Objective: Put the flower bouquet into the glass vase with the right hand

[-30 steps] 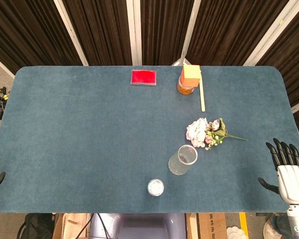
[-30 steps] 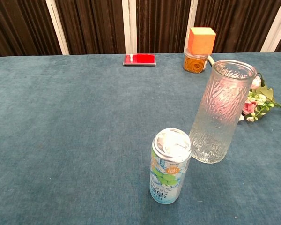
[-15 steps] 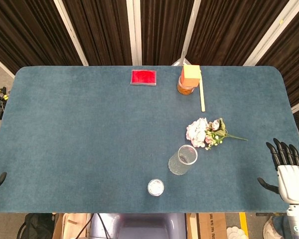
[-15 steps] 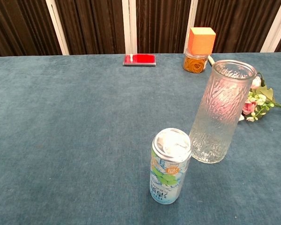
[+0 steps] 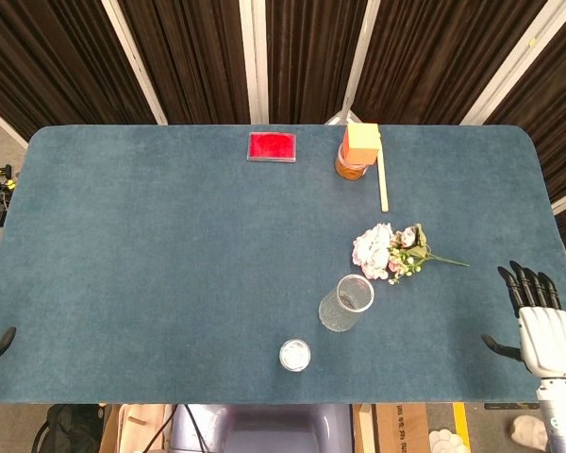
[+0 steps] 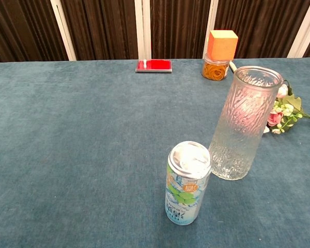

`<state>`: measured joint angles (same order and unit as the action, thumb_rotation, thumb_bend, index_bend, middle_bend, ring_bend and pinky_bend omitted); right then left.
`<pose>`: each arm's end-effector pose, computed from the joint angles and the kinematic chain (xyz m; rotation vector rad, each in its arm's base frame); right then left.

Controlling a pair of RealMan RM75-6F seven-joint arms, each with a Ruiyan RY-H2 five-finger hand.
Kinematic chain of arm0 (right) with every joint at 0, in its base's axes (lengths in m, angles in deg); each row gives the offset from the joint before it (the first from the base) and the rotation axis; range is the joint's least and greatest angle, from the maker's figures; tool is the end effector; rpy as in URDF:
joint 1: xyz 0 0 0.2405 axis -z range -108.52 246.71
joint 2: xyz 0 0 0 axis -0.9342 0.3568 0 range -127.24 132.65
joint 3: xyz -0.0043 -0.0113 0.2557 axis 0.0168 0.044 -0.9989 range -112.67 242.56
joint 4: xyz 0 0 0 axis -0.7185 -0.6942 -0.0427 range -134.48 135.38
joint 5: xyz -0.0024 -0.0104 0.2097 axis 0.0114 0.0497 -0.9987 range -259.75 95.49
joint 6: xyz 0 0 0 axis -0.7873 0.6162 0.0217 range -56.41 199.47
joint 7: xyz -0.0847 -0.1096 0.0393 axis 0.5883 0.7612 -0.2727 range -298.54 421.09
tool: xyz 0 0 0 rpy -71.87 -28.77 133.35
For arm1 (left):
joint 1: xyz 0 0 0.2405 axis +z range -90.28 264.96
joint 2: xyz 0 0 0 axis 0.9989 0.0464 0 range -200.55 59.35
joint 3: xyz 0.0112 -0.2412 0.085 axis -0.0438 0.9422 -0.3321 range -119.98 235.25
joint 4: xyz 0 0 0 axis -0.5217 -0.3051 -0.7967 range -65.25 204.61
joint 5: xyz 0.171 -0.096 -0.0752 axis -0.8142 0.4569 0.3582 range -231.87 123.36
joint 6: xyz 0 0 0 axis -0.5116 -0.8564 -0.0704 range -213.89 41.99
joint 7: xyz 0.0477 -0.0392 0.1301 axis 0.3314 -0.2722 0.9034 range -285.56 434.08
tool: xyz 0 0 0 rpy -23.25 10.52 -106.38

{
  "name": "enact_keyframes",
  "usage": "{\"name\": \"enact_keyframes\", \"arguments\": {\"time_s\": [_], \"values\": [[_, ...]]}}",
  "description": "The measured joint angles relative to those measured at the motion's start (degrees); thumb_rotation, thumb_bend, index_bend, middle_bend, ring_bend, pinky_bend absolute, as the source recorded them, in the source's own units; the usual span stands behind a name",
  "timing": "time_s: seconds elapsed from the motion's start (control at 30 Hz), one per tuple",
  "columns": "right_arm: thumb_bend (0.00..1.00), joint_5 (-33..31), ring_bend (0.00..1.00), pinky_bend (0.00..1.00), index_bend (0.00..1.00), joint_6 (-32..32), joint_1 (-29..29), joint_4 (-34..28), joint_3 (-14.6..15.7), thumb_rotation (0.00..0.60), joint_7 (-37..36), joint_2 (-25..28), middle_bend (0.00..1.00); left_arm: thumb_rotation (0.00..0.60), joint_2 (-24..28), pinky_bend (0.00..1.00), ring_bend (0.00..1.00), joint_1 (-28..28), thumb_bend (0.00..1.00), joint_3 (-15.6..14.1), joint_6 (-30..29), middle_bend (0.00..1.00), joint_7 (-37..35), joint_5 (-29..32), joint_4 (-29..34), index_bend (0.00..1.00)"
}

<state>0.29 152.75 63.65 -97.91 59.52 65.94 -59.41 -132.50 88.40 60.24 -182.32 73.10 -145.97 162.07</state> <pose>-0.2980 -0.1915 0.1606 1.3700 -0.9355 0.8705 -0.3057 0.1461 0.1903 -1.3138 -0.7681 -0.9873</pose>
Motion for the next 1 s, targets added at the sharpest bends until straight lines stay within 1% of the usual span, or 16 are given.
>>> {"name": "enact_keyframes", "arguments": {"time_s": [0.17, 0.3, 0.47, 0.6, 0.7, 0.87, 1.0], "values": [[0.08, -2.94, 0.0, 0.0, 0.03, -6.17, -3.32, -0.34, -1.3, 0.6, -0.05, 0.62, 0.01, 0.6, -0.31, 0.09, 0.0, -0.05, 0.34, 0.1, -0.05, 0.0, 0.31, 0.08, -0.15, 0.14], [0.07, -7.87, 0.0, 0.0, 0.02, -12.74, -7.67, -0.97, -3.34, 0.6, 1.73, 1.06, 0.0, 0.6, -0.38, 0.09, 0.0, -0.01, 0.34, 0.17, -0.25, 0.0, 0.39, 0.08, -0.17, 0.14], [0.07, -14.93, 0.0, 0.0, 0.01, -18.54, -12.79, -1.01, -5.97, 0.6, 5.2, 0.28, 0.0, 0.6, -0.32, 0.09, 0.0, 0.06, 0.34, 0.22, -0.25, 0.0, 0.51, 0.36, -0.14, 0.14], [0.07, -21.29, 0.0, 0.0, 0.01, -22.43, -17.28, -0.27, -7.9, 0.6, 9.19, -1.68, 0.0, 0.6, -0.3, 0.09, 0.0, 0.06, 0.34, 0.29, -0.22, 0.0, 0.64, 0.48, -0.12, 0.14], [0.07, -25.81, 0.0, 0.0, 0.01, -24.69, -20.33, 0.61, -8.81, 0.6, 12.11, -3.48, 0.0, 0.6, -0.34, 0.09, 0.0, -0.01, 0.34, 0.33, -0.05, 0.0, 0.79, 0.62, -0.11, 0.14], [0.07, -32.69, 0.0, 0.0, 0.01, -27.85, -24.86, 2.7, -9.74, 0.6, 15.72, -6.79, 0.0, 0.6, -0.42, 0.09, 0.0, -0.13, 0.34, 0.42, 0.17, 0.0, 1.14, 0.8, -0.07, 0.14], [0.07, -38.53, 0.0, 0.0, 0.01, -29.87, -28.8, 5.55, -9.96, 0.6, 19.01, -9.91, 0.0, 0.6, -0.46, 0.09, 0.0, -0.13, 0.34, 0.58, 0.21, 0.0, 1.42, 1.17, -0.05, 0.14]]}}
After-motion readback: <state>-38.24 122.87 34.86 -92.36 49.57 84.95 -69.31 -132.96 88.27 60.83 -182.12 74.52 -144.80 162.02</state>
